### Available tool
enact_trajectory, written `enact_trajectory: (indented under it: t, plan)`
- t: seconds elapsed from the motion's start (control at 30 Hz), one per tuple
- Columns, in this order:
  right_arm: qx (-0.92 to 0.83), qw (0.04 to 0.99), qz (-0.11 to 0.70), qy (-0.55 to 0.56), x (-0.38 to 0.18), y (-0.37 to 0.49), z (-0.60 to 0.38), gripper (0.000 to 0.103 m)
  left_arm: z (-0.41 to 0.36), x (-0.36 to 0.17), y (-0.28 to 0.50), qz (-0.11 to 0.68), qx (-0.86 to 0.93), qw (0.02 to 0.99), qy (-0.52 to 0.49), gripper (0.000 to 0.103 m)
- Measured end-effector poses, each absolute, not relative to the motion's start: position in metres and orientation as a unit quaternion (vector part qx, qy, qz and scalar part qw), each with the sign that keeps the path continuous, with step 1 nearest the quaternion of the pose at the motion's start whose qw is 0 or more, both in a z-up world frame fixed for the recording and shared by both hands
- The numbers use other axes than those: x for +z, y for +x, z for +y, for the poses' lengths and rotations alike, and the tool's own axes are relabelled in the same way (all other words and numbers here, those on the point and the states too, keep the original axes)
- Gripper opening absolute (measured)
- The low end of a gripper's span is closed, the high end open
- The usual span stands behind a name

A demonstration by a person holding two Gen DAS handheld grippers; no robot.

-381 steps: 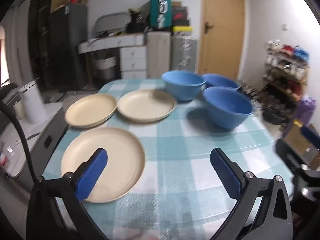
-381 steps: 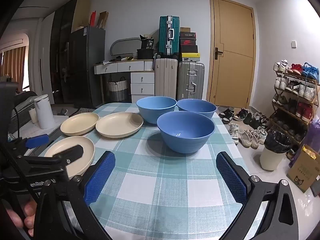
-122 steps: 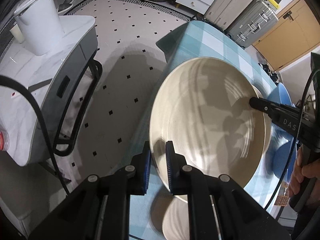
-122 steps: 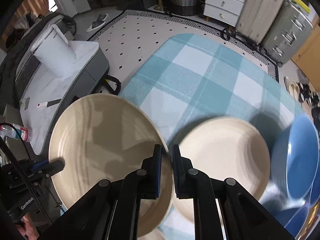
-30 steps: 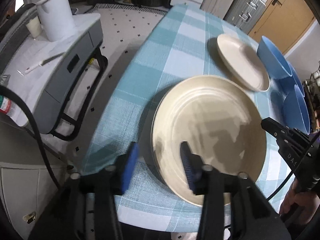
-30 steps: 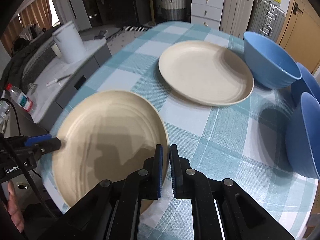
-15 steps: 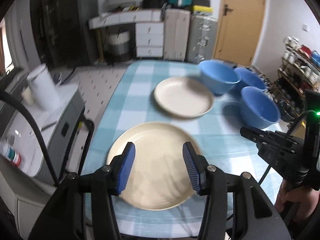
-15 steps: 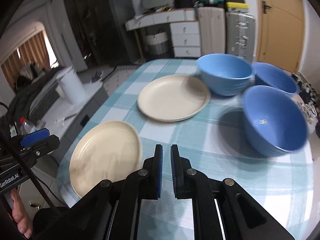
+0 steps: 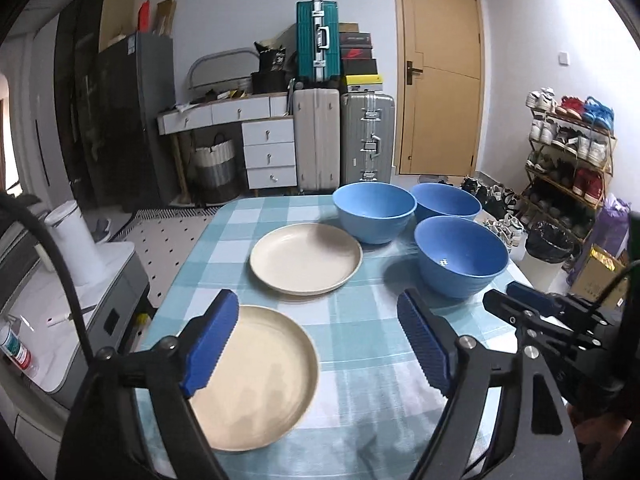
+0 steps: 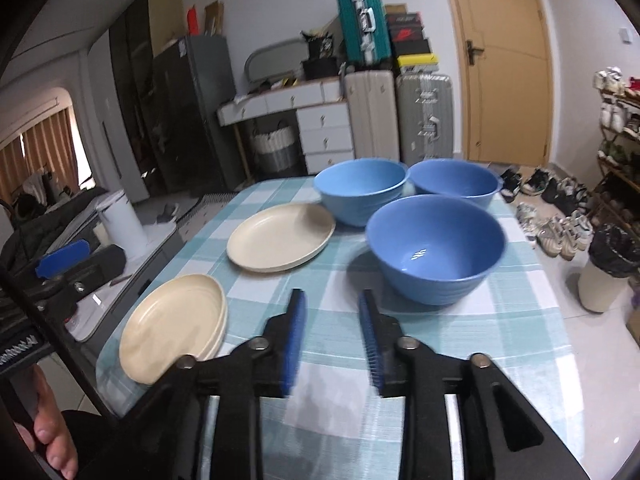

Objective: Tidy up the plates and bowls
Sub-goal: 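Withdraw both open grippers from the plate stack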

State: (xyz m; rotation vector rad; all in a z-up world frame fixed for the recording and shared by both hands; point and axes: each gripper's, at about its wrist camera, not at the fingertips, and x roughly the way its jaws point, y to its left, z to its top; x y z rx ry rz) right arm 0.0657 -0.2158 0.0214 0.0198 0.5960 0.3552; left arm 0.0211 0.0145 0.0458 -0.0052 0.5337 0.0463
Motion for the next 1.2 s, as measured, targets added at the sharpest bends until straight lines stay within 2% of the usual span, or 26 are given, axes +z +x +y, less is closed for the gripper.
enact_trajectory:
  t: [0.03,0.13,0.2,0.3,0.43,0.67,1.2]
  plan:
    - [0.169,0.944,0.284,0.007,0.021,0.062,-0.219,0.042,0.011,0.043,0.021,0.26,0.016,0.966,-0.001,0.083]
    - [0.156,0.953,0.258,-0.002,0.024,0.051,-0.225,0.063,0.003,0.037,0.021,0.245,0.012,0.969,0.004,0.094]
    - [0.152,0.962,0.227,0.002,0.028,0.04,-0.228,0.088,0.001,0.034,0.021,0.241,0.008,0.97,-0.001,0.098]
    - [0.148,0.969,0.198,-0.005,0.032,0.032,-0.229,0.101,0.005,0.032,0.023,0.241,0.002,0.97,-0.02,0.099]
    - [0.158,0.968,0.194,-0.017,0.033,0.028,-0.225,0.102,0.009,0.027,0.025,0.244,0.002,0.969,-0.037,0.101]
    - [0.15,0.968,0.201,-0.03,0.032,0.03,-0.219,0.102,-0.002,0.02,0.03,0.26,0.021,0.965,0.004,0.101]
    - [0.138,0.968,0.207,-0.036,0.029,0.031,-0.219,0.102,0.003,0.02,0.025,0.256,0.035,0.966,0.005,0.102]
